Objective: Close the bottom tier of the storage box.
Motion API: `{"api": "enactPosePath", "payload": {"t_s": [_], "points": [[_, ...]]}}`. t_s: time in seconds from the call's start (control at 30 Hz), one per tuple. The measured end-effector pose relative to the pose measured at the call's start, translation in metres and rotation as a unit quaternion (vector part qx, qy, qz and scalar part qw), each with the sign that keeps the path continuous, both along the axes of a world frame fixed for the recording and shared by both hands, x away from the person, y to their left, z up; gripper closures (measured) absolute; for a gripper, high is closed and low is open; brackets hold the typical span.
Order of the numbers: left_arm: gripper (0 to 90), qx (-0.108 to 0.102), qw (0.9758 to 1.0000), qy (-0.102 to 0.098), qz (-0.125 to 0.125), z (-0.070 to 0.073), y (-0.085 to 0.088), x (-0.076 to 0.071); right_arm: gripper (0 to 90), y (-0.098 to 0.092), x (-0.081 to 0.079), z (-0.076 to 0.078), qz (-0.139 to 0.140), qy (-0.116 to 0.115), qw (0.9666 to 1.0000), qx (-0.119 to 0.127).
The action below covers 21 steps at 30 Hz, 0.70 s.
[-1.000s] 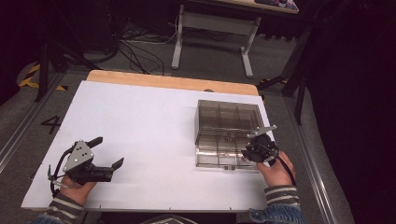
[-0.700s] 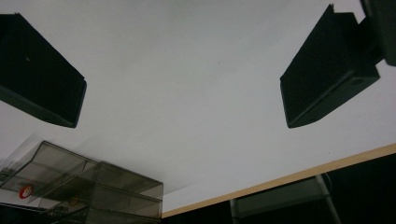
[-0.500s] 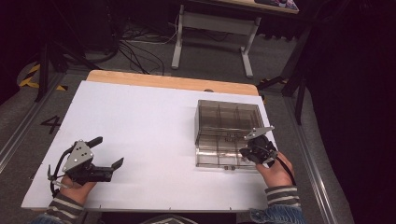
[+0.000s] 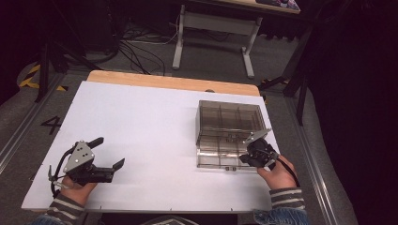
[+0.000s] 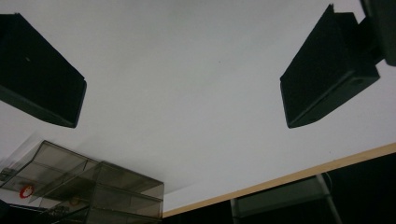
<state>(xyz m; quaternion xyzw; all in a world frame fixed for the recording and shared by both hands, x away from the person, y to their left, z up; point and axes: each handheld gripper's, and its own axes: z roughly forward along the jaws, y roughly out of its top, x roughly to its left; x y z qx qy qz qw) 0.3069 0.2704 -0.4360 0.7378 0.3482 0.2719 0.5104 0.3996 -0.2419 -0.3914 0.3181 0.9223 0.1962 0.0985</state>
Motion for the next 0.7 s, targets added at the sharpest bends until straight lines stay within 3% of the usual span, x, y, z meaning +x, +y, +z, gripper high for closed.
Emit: {"api": "enactPosePath", "payload": {"t_s": [0.17, 0.7], "points": [[1.1, 0.005, 1.0000, 0.000, -0.001, 0.0002, 0.0001, 0.0002, 89.7, 0.0021, 0.0006, -0.0043, 0.005, 0.031, 0.9994, -0.011], [1.1, 0.003, 1.0000, 0.003, -0.002, -0.0002, -0.0008, 0.0005, 89.2, 0.0053, -0.0007, -0.0102, 0.027, 0.079, 0.9963, -0.022]]}}
